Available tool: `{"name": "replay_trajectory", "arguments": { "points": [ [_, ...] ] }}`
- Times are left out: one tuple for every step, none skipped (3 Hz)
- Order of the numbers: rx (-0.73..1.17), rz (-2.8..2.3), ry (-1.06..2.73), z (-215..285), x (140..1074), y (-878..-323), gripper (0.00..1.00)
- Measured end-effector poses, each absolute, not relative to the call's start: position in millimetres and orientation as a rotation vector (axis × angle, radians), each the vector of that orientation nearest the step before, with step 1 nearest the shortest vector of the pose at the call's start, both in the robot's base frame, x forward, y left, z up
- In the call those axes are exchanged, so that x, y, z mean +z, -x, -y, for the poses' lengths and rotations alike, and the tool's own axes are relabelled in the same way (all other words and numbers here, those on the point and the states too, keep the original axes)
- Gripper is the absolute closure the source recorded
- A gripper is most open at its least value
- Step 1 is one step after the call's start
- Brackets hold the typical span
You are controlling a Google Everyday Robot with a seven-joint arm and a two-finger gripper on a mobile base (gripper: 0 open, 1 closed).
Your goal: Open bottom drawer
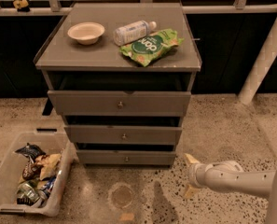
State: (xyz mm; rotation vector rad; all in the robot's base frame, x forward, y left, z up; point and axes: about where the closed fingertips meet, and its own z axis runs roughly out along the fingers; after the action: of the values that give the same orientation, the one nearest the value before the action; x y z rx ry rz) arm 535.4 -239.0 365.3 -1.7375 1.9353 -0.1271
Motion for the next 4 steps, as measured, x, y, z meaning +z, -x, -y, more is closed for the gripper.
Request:
{"name": "replay_trajectory", "arguments": {
  "points": [
    [-0.072,-1.948,1.722,234.8,348.5,-536.6,0.0],
    [0.138,-2.005,1.57,222.5,311.2,-529.2,0.0],
    [0.384,-1.933,1.521,168.9,275.4,-535.1,0.0],
    [0.416,-1.798,1.747,157.5,240.3,-556.7,0.0]
  ]
}}
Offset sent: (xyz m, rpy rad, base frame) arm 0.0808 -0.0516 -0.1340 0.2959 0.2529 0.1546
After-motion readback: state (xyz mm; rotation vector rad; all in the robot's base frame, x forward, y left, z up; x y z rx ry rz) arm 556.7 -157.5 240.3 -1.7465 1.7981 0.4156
